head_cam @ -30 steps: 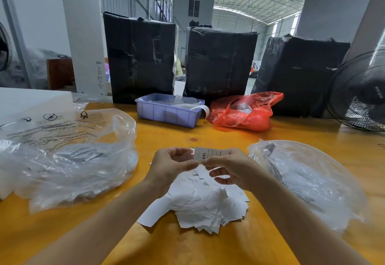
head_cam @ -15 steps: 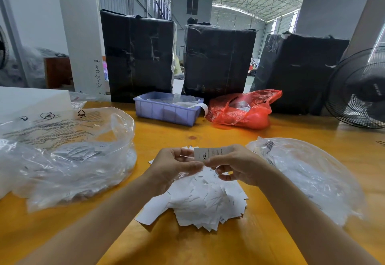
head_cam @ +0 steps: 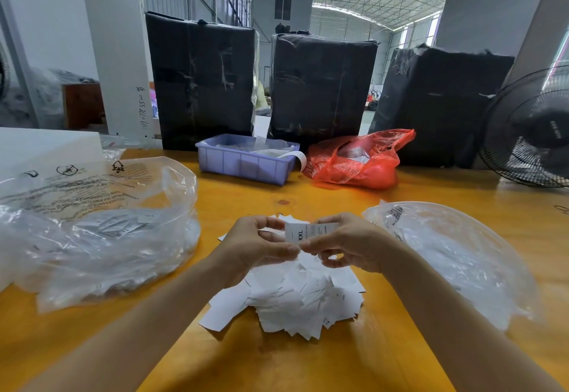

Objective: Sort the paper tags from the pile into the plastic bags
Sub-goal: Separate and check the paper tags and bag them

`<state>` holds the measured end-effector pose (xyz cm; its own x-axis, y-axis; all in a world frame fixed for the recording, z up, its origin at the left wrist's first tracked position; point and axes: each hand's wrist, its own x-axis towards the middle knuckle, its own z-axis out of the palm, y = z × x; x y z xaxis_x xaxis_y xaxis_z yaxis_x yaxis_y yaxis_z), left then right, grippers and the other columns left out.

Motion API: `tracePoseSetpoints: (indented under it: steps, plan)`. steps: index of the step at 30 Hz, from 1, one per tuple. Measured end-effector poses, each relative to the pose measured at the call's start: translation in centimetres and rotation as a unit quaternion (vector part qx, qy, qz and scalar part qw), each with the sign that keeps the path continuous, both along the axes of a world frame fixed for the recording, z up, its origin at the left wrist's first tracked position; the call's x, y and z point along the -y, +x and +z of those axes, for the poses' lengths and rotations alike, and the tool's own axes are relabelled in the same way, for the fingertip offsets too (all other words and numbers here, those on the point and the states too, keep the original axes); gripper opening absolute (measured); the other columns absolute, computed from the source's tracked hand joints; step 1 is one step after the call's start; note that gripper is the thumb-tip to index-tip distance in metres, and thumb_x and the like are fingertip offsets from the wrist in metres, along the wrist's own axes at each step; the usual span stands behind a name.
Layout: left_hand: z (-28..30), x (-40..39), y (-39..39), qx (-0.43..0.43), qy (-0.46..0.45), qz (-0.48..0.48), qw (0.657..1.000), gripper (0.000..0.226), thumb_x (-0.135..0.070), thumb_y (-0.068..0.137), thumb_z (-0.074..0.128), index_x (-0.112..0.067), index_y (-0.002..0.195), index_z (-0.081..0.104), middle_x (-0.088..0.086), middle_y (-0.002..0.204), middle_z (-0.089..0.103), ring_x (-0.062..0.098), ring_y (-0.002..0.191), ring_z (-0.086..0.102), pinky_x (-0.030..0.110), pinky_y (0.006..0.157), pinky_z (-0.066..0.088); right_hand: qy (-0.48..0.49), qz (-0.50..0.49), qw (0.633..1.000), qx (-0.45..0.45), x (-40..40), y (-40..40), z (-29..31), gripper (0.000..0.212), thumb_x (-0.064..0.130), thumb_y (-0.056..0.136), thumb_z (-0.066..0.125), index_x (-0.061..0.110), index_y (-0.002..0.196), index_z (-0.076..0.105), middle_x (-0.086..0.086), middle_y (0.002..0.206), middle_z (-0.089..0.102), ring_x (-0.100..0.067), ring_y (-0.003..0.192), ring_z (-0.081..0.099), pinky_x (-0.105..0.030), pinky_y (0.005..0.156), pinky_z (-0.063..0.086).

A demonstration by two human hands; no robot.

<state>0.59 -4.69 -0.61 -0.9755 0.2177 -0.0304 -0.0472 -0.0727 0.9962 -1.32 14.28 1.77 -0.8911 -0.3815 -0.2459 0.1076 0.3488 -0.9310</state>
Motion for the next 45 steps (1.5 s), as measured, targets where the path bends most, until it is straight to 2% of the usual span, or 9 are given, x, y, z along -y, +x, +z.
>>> tracePoseSetpoints:
  steps: [2,4,11,17,21,27,33,40,45]
  plan:
    - [0.3,0.1,0.0,0.012,0.016,-0.001,1.0,0.049,0.004,0.056,0.076,-0.003,0.101,0.057,0.02,0.081,0.073,0.027,0.072,0.072,0.027,0.059,0.058,0.015,-0.017,1.0,-0.016,0.0,-0.1,-0.1,0.025,0.014,0.066,0.083,0.013,0.088,0.072,-0.001,0.07,0.066,-0.013,0.065,0.057,-0.029,0.07,0.047]
    - [0.4,0.2,0.0,0.021,0.02,0.006,1.0,0.043,0.004,0.063,0.074,-0.003,0.103,0.057,0.021,0.082,0.072,0.03,0.073,0.072,0.028,0.058,0.058,0.022,-0.033,0.999,-0.033,0.0,-0.1,-0.1,0.025,0.014,0.067,0.083,0.012,0.089,0.071,-0.001,0.07,0.067,-0.012,0.064,0.058,-0.029,0.07,0.047]
    - [0.4,0.4,-0.2,0.008,-0.011,0.038,0.999,0.022,0.001,0.079,0.067,-0.008,0.098,0.061,0.017,0.077,0.073,0.022,0.066,0.072,0.025,0.053,0.057,0.057,-0.035,0.995,-0.072,0.1,-0.1,0.2,0.016,0.013,0.071,0.081,0.013,0.083,0.071,-0.001,0.065,0.068,-0.014,0.065,0.06,-0.029,0.07,0.047]
    - [0.5,0.1,0.1,-0.004,-0.025,0.025,0.999,0.021,-0.004,0.081,0.066,-0.008,0.101,0.06,0.017,0.082,0.073,0.026,0.071,0.073,0.026,0.053,0.057,0.056,-0.018,0.996,-0.066,0.4,0.1,0.1,0.014,0.024,0.078,0.076,0.013,0.085,0.072,0.0,0.064,0.068,-0.013,0.062,0.058,-0.028,0.069,0.046]
    - [0.5,0.2,0.0,-0.026,-0.045,0.039,0.998,0.021,-0.009,0.086,0.063,-0.008,0.106,0.06,0.021,0.082,0.072,0.029,0.072,0.072,0.035,0.066,0.057,0.069,0.003,0.996,-0.056,0.1,0.2,0.3,0.009,0.022,0.079,0.075,0.013,0.079,0.073,0.001,0.063,0.066,-0.014,0.064,0.057,-0.028,0.069,0.045]
    - [0.3,0.1,0.0,-0.033,-0.046,0.025,0.998,0.023,-0.005,0.083,0.065,-0.01,0.105,0.06,0.019,0.081,0.073,0.026,0.07,0.072,0.028,0.057,0.058,0.089,0.03,0.994,-0.061,0.1,0.4,0.5,0.013,0.024,0.077,0.076,0.012,0.079,0.072,0.001,0.063,0.066,-0.013,0.064,0.058,-0.025,0.067,0.046]
    - [0.2,0.1,0.2,-0.048,-0.087,-0.007,0.995,0.026,0.001,0.082,0.065,-0.015,0.101,0.059,0.016,0.085,0.073,0.021,0.073,0.072,0.024,0.058,0.057,0.092,0.057,0.993,-0.045,-0.1,0.4,0.5,0.01,0.022,0.075,0.079,0.015,0.072,0.072,-0.001,0.063,0.064,-0.013,0.062,0.056,-0.024,0.064,0.045]
    - [0.4,-0.1,0.3,-0.057,-0.08,-0.031,0.995,0.03,0.001,0.081,0.065,-0.014,0.106,0.058,0.013,0.085,0.074,0.02,0.076,0.072,0.024,0.061,0.057,0.095,0.095,0.991,-0.021,-0.7,0.2,0.5,0.007,0.016,0.076,0.077,0.013,0.075,0.071,0.001,0.062,0.063,-0.009,0.056,0.057,-0.022,0.06,0.045]
    - [-0.1,-0.7,0.5,-0.078,-0.105,-0.041,0.991,0.029,-0.002,0.083,0.067,-0.012,0.108,0.058,0.014,0.086,0.074,0.022,0.078,0.072,0.026,0.063,0.057,0.108,0.12,0.986,-0.029,-0.1,0.5,0.3,0.021,0.029,0.073,0.079,0.015,0.083,0.068,0.0,0.067,0.063,-0.01,0.058,0.056,-0.022,0.058,0.049]
